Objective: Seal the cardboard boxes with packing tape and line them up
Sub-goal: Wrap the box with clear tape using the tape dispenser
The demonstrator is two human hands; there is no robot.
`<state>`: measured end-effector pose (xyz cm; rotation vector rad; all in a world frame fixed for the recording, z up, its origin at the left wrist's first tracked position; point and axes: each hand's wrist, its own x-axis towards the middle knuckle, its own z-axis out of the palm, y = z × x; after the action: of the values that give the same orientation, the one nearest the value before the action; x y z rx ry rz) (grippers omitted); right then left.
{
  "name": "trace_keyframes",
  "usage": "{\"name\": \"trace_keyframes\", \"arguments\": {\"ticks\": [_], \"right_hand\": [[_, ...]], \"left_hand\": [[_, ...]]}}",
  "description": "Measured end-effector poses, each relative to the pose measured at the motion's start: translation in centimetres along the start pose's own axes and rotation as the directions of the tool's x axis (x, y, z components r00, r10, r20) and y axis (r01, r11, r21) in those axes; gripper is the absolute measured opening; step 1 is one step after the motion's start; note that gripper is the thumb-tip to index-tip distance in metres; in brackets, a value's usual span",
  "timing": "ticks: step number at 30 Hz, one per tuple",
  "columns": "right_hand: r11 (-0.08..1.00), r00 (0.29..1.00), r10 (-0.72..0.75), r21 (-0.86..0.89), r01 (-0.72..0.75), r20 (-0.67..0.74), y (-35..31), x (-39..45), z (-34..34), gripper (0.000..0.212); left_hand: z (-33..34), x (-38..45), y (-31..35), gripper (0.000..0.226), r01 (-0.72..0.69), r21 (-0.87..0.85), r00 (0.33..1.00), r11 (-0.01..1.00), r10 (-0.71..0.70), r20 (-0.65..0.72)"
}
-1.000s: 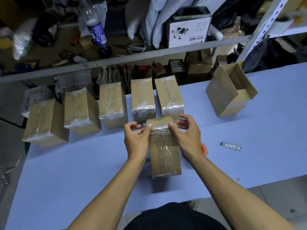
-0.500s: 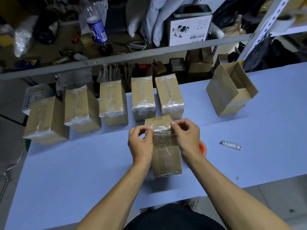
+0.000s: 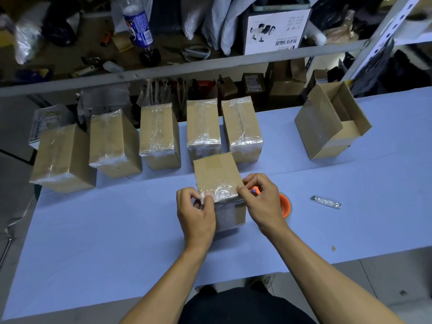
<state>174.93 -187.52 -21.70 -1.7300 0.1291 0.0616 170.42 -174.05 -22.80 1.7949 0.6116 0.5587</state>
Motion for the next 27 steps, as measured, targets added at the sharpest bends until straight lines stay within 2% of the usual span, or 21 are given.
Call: {"name": "trace_keyframes", "arguments": {"ticks": [4, 6, 10, 13, 16, 19, 21, 23, 25, 27], "right_hand": [[0.997, 0.996, 0.069, 0.039, -0.071, 0.051, 1.1, -1.0, -0.5, 0.020], [0.995, 0.992, 0.097, 0.018, -0.098, 0.079, 1.7, -1.6, -0.3, 0.028], [0.992, 0.984, 0.004, -0.123, 0.018, 0.178, 2.1, -2.3, 0.5, 0.050], [0.989, 0.988, -0.010, -0.146, 0.033, 0.155, 2.2, -2.0, 0.4, 0.043], [0.997, 0.976, 0.044, -0.075, -0.028, 0.213, 2.5, -1.8, -0.6, 0.041], [0.995, 0.963, 0.075, 0.043, -0.089, 0.257, 2.4, -1.6, -0.8, 0.040], [0.986, 0.952, 0.106, 0.095, -0.138, 0.288, 2.2, -1.9, -0.7, 0.042], [0.988, 0.923, 0.114, 0.055, -0.143, 0.367, 2.2, -2.2, -0.8, 0.055], [0.996, 0.898, 0.090, -0.057, -0.072, 0.431, 2.0, -2.0, -1.3, 0.073], [0.993, 0.899, 0.087, -0.108, -0.044, 0.430, 0.8, -1.4, -1.8, 0.071]], "left_hand": [[-0.1, -1.6, -1.1, 0.028, 0.132, -0.130, 0.990, 0.983, -0.123, 0.074], [-0.3, -2.4, -1.9, 0.043, 0.216, -0.122, 0.967, 0.969, -0.194, 0.165], [-0.1, -2.4, -2.6, 0.066, 0.291, -0.091, 0.902, 0.952, -0.241, 0.359], [-0.1, -2.1, -2.1, 0.047, 0.281, -0.040, 0.907, 0.959, -0.252, 0.338], [-0.2, -2.0, -1.8, 0.031, 0.330, -0.068, 0.909, 0.941, -0.298, 0.292], [0.1, -1.8, -1.5, 0.025, 0.422, -0.186, 0.887, 0.887, -0.362, 0.286], [0.1, -1.9, -1.2, 0.026, 0.434, -0.178, 0.880, 0.883, -0.374, 0.292], [-0.2, -1.8, -0.9, 0.032, 0.413, -0.084, 0.881, 0.907, -0.375, 0.288], [-0.8, -0.8, -0.1, 0.033, 0.398, -0.049, 0.880, 0.916, -0.366, 0.304], [-1.9, 0.7, 0.8, 0.028, 0.410, -0.098, 0.848, 0.907, -0.340, 0.406]]}}
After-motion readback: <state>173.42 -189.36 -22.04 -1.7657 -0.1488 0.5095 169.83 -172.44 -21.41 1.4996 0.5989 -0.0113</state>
